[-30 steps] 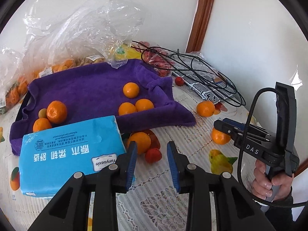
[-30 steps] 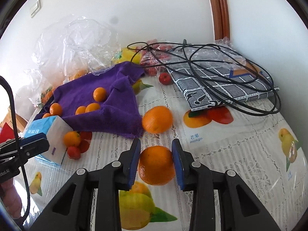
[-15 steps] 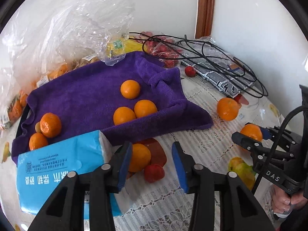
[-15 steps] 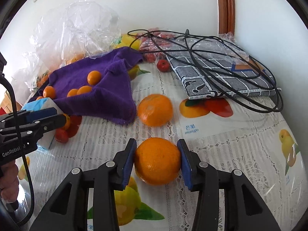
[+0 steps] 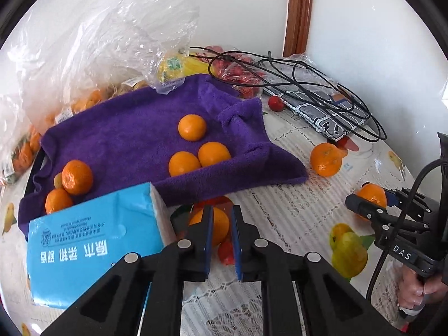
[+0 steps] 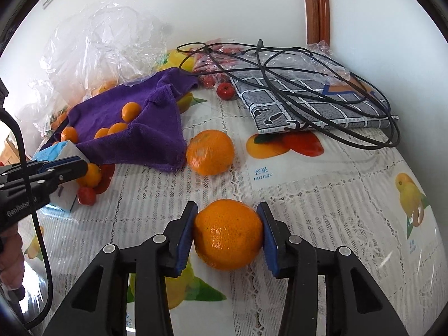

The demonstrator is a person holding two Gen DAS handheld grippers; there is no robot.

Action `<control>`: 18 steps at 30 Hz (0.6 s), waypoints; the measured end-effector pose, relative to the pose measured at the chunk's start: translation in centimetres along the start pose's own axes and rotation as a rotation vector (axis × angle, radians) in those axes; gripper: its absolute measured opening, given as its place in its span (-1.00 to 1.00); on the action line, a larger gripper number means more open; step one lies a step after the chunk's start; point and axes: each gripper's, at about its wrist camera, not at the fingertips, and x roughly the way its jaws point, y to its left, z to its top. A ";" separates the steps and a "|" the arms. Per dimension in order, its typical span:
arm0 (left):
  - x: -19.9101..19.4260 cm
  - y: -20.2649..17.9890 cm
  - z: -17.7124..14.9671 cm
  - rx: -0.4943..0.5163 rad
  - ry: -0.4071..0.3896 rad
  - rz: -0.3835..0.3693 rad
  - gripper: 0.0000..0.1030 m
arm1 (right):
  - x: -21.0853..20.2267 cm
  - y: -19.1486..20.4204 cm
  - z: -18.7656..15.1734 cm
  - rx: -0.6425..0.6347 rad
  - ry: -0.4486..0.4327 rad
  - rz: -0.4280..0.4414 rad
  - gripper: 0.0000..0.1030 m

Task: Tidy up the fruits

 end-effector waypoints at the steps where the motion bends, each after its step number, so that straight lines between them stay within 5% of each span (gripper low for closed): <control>1: 0.0 0.2 -0.2 0.000 0.006 0.005 -0.76 | -0.1 0.0 0.0 0.002 -0.002 -0.001 -0.16; 4: -0.4 0.3 -0.3 -0.006 -0.003 -0.005 -0.75 | -0.2 0.1 -0.2 0.009 -0.001 0.010 -0.16; 6: -0.3 0.3 -0.1 -0.004 0.002 -0.007 -0.38 | -0.4 0.2 -0.3 0.006 -0.003 0.015 -0.16; 11: 0.4 -0.9 -0.1 0.040 0.019 0.021 -0.20 | -0.7 0.5 -0.2 0.001 -0.014 0.028 -0.16; 16: 1.0 -2.1 -0.5 0.098 0.003 0.074 -0.25 | -0.5 0.5 -0.1 -0.003 -0.014 0.035 -0.16; 18: 1.0 -2.4 -0.9 0.124 -0.021 0.121 -0.47 | -0.5 0.6 -0.2 -0.002 -0.011 0.040 -0.16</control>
